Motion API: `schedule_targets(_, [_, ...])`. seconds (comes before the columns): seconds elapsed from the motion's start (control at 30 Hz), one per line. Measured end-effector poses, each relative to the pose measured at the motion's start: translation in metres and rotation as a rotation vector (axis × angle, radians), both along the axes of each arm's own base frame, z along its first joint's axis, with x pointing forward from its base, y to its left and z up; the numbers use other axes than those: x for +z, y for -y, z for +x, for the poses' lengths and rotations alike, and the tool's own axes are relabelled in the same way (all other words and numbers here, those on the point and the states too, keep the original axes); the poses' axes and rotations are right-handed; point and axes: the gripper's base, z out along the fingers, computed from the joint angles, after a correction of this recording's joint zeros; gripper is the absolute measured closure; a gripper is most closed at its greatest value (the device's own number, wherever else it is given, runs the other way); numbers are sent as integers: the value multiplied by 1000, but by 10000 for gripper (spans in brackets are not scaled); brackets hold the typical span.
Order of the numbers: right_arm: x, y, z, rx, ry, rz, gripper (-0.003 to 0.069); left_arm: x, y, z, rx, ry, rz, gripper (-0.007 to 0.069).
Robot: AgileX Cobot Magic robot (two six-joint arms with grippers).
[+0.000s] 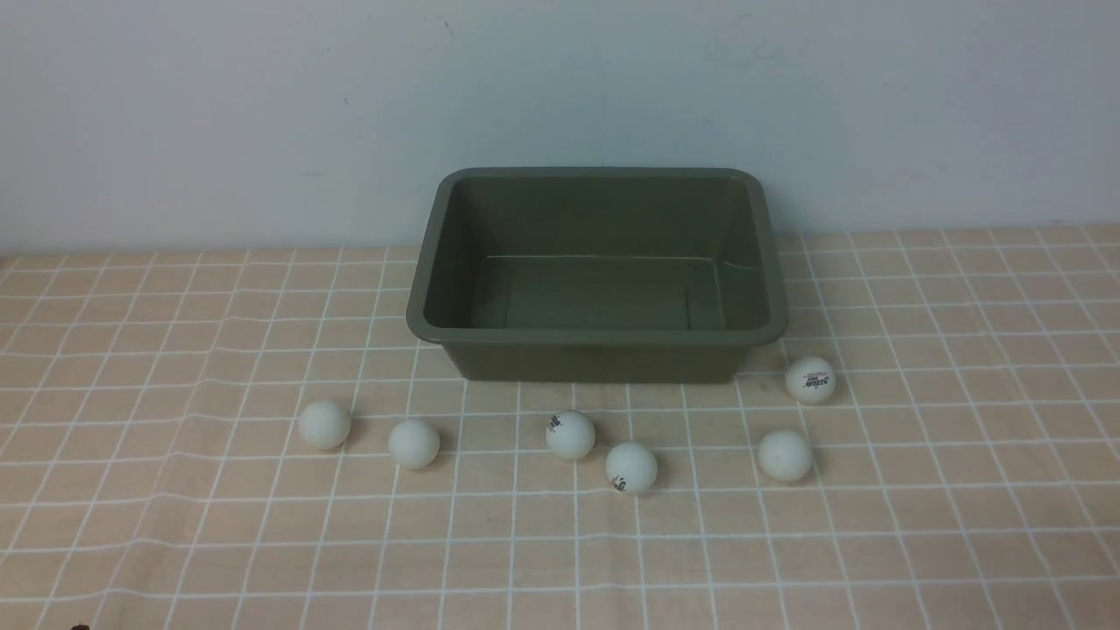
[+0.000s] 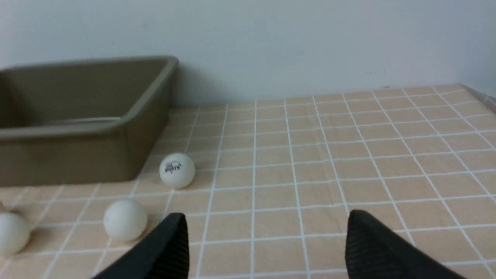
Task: Put the table tennis balls into the box on the light coffee tablecloth.
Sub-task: 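Reach for and grasp a ping pong ball on the table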
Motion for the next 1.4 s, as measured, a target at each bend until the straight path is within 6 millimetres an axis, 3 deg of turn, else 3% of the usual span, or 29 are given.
schedule_targets(0.07, [7,0,-1,3,15,19,169,0,0,0,0,0,0,209])
schedule_targets(0.33, [85,-4,-22,33,132,24,169,0,0,0,0,0,0,209])
schedule_targets(0.47, [104,-7,-33,60,124,48,169,0,0,0,0,0,0,209])
schedule_targets(1.2, [107,-11,-35,102,123,142,169,0,0,0,2,5,-13,209])
schedule_targets(1.27, [106,-12,-36,108,109,148,169,1,1,0,6,15,-62,209])
schedule_targets(1.4, [104,-14,-36,128,78,167,169,7,6,2,26,81,-337,209])
